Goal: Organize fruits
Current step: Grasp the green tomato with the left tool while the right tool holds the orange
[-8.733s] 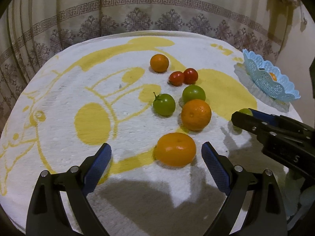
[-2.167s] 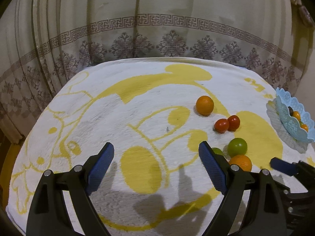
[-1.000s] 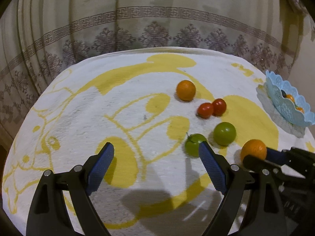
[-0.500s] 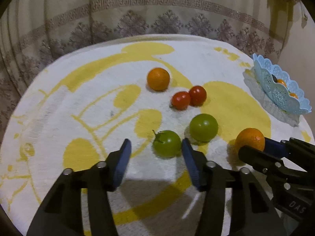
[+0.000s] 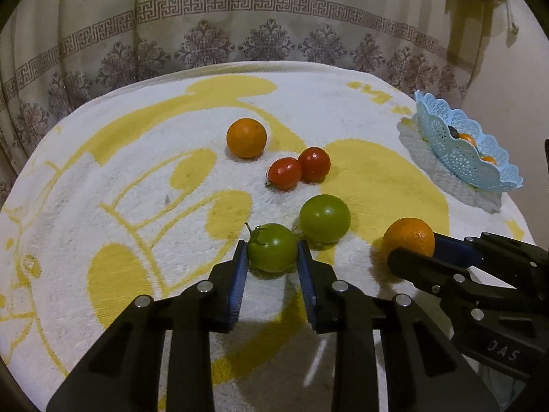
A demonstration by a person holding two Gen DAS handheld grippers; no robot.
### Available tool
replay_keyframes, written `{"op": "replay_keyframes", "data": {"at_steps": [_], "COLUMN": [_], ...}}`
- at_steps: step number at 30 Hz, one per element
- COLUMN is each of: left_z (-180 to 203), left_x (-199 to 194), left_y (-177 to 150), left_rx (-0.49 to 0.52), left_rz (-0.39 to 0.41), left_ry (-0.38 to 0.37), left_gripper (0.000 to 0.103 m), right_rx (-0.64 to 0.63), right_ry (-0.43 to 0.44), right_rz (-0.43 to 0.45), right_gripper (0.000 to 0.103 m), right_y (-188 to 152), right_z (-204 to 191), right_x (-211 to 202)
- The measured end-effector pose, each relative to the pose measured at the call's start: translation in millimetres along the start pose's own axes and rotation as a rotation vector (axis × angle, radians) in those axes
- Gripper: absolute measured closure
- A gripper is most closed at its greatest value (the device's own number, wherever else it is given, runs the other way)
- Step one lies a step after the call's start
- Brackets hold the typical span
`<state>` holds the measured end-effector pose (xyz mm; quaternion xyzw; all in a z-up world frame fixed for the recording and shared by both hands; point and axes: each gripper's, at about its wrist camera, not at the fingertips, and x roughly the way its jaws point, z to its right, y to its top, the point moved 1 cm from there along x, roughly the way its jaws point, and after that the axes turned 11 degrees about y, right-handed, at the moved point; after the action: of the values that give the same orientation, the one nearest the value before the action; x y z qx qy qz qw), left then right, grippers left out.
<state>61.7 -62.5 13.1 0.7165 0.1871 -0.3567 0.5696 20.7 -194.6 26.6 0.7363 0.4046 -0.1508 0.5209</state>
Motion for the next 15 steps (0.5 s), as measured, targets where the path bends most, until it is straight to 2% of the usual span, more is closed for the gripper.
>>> {"op": "replay_keyframes", "data": {"at_steps": [10,15], "left_z": [0.3,2.9], "left_x": [-17.8,-30.7], "left_y": [2.6,8.0], "left_rx": [-0.013,-0.029], "left_rz": [0.039,0.061], "left_ry": [0.051,0.053], "left_gripper": [0.074,0.074], "right_rx": [-0.004,-0.012], "right_ry": [0.001,-0.010], "right_rz": [0.029,0.050], "right_gripper": [0.068,0.068], "right_y": [3.3,6.4], "right_z": [-1.8,-1.4], "right_x": [-10.9,-22.3]}}
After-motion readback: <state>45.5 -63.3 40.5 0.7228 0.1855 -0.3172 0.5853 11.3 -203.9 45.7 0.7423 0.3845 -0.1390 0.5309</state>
